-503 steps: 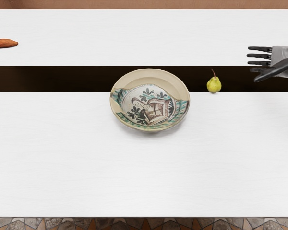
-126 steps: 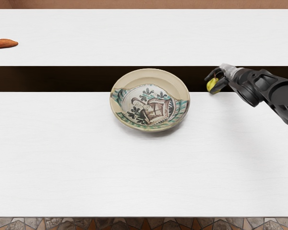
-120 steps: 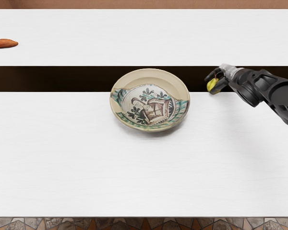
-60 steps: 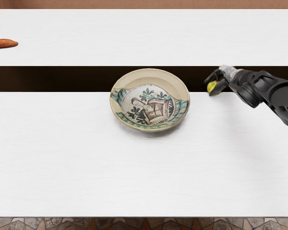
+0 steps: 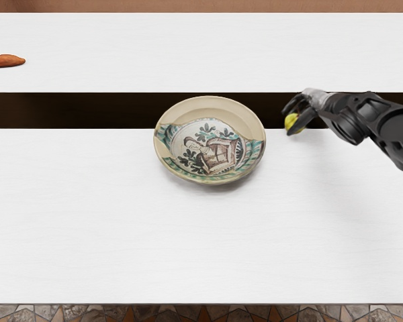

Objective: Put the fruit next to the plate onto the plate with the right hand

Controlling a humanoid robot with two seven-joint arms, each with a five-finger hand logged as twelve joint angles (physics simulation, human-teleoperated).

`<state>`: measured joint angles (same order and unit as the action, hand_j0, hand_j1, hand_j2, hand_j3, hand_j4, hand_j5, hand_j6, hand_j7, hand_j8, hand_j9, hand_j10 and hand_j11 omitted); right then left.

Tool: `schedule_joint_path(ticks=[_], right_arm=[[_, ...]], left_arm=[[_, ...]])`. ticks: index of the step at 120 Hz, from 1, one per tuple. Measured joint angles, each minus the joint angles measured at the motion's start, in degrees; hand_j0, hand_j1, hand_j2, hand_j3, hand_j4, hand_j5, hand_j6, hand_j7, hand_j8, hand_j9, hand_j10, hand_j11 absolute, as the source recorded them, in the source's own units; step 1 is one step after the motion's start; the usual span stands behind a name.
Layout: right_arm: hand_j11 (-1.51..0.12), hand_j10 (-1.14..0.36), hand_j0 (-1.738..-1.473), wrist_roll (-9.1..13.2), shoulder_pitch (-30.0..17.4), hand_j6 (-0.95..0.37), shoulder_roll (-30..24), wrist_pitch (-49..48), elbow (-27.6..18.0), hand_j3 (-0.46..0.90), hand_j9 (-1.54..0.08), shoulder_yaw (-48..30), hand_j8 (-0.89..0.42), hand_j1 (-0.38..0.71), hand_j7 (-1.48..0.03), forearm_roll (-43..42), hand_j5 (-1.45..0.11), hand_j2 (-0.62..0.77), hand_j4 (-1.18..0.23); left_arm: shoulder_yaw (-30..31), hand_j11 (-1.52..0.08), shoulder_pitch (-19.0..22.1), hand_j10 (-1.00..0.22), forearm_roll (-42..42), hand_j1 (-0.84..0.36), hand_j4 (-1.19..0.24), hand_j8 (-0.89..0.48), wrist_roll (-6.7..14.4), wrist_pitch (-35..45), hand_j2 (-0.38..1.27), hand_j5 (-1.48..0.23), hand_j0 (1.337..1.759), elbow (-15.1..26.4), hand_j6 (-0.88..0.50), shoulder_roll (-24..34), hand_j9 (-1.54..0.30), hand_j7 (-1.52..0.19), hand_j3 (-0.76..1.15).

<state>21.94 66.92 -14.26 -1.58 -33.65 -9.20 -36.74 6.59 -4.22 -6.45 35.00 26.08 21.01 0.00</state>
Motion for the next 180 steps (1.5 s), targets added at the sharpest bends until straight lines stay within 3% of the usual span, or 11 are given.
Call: schedule_joint_path(ticks=[59, 138, 142, 160, 180], right_arm=[[-1.01, -0.6, -1.65, 0.0, 9.1, -0.54, -0.77, -14.22, -0.1, 0.0, -1.0, -0.72, -0.4, 0.21, -0.96, 7.59, -1.0, 0.1, -0.72], [-0.99, -0.56, -1.653, -0.03, 8.75, -0.5, 8.93, -20.29, -0.35, 0.0, -0.99, -2.58, -0.38, 0.27, -0.95, 8.19, -1.0, 0.19, -0.71], [-0.93, -0.58, -1.654, -0.05, 8.72, -0.5, 9.33, -20.24, -0.31, 0.0, -0.92, -2.65, -0.38, 0.25, -0.89, 8.45, -0.93, 0.17, -0.67], [-0.45, -0.27, -1.656, -0.04, 8.42, -0.24, 10.89, -19.99, -0.22, 0.0, -0.45, -2.77, -0.18, -0.06, -0.43, 14.49, -0.45, 0.08, -0.32], [-0.2, -0.12, -1.657, -0.05, 8.46, -0.11, 10.32, -20.0, -0.2, 0.0, -0.2, -2.91, -0.08, -0.22, -0.19, 16.39, -0.2, 0.04, -0.14]], left_arm=[[0.0, -0.02, 0.0, -0.01, -0.02, 0.33, -0.01, -0.01, 0.0, 0.0, 0.0, -0.02, 1.658, 0.0, -0.01, 0.0, -0.02, -0.02, 0.0], [0.01, -0.02, 0.0, -0.01, 0.01, 0.33, -0.01, -0.01, 0.0, 0.01, 0.0, -0.02, 1.658, 0.0, -0.01, 0.0, -0.02, -0.02, 0.0], [0.01, -0.02, 0.0, -0.01, 0.0, 0.33, -0.01, -0.01, 0.0, 0.01, 0.0, -0.02, 1.658, 0.0, -0.01, 0.0, -0.02, -0.02, 0.0], [0.01, -0.02, 0.0, -0.01, -0.02, 0.33, -0.01, -0.01, 0.0, 0.0, 0.0, -0.02, 1.658, 0.0, -0.01, 0.0, -0.02, -0.02, 0.0], [0.01, -0.02, 0.0, -0.01, -0.02, 0.33, -0.01, -0.01, 0.0, 0.0, 0.0, -0.02, 1.658, 0.0, -0.01, 0.0, -0.02, -0.02, 0.0]])
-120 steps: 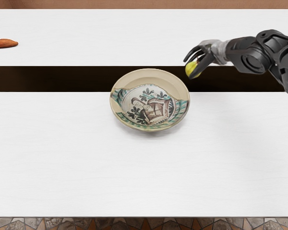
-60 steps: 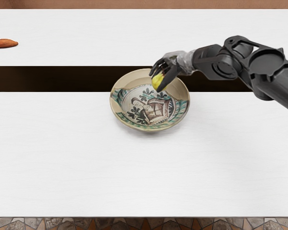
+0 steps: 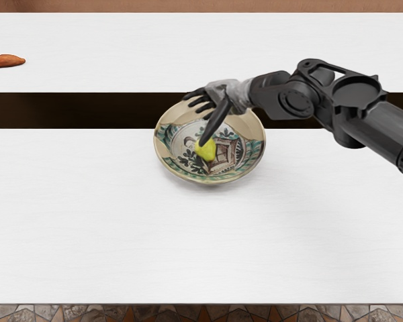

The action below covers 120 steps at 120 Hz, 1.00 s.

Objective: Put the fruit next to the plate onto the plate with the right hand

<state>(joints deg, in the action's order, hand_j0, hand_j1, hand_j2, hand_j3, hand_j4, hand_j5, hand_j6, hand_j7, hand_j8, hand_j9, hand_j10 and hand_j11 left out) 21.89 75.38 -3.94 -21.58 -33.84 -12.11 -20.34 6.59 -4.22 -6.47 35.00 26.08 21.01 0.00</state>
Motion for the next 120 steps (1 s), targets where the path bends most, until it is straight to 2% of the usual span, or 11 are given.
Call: schedule_joint_path(ticks=[9, 30, 48, 63, 91, 120], right_arm=[[-0.14, -0.08, -1.657, -0.15, -0.73, -0.08, -2.67, -3.94, 0.0, 0.0, -0.14, -3.18, -0.06, -0.26, -0.13, 0.33, -0.14, 0.02, -0.1], [-0.06, -0.04, -1.658, -2.0, -10.32, -0.03, -7.81, -11.66, -0.12, 0.0, -0.06, -21.92, -0.02, -0.31, -0.06, 2.07, -0.06, 0.01, -0.04], [-0.03, -0.02, -1.658, -2.84, -17.95, -0.01, -11.92, -13.01, -0.21, 0.0, -0.03, -28.76, -0.01, -0.33, -0.03, 7.06, -0.03, 0.01, -0.02], [-0.02, -0.01, -1.658, -3.13, -24.66, -0.01, -17.71, -13.3, -0.24, 0.0, -0.02, -35.69, -0.01, -0.34, -0.01, 9.09, -0.02, 0.0, -0.01], [0.0, 0.0, -1.658, -3.24, -30.82, 0.0, -30.07, -13.42, -0.19, 0.0, 0.0, -39.37, 0.0, -0.35, 0.0, 14.88, 0.0, 0.0, 0.0], [0.0, 0.0, -1.658, -3.25, -32.27, 0.0, -34.09, -13.43, -0.17, 0.0, 0.0, -39.76, 0.0, -0.35, 0.0, 17.16, 0.0, 0.0, 0.0]], left_arm=[[0.0, -0.02, 0.08, -0.01, -0.01, 0.33, -0.01, -0.01, 0.0, 0.01, 0.0, -0.02, 1.658, 0.0, -0.01, 0.0, -0.02, -0.02, 0.0], [0.0, -0.02, 0.09, -0.01, -0.01, 0.33, -0.01, -0.01, 0.0, 0.0, 0.0, -0.02, 1.658, 0.0, -0.01, 0.0, -0.02, -0.02, 0.0], [-0.03, -0.02, 0.43, -0.01, 0.0, 0.33, -0.01, -0.01, 0.0, -0.03, 0.0, -0.02, 1.658, 0.05, -0.01, 0.0, -0.02, -0.02, 0.0], [-0.01, -0.02, 0.58, -0.01, 0.02, 0.33, -0.01, -0.01, 0.0, -0.05, 0.0, -0.02, 1.658, 0.08, -0.01, 0.0, -0.02, -0.02, 0.0], [0.05, -0.02, -2.55, -0.01, 0.15, 0.33, -0.01, -0.01, 0.0, 0.0, 0.0, -0.02, 1.658, 0.01, -0.01, 0.0, -0.02, -0.02, 0.0], [-0.02, -0.02, -2.55, -0.01, 0.16, 0.33, -0.01, -0.01, 0.0, 0.02, 0.0, -0.02, 1.658, 0.0, -0.01, 0.0, -0.02, -0.02, 0.0]])
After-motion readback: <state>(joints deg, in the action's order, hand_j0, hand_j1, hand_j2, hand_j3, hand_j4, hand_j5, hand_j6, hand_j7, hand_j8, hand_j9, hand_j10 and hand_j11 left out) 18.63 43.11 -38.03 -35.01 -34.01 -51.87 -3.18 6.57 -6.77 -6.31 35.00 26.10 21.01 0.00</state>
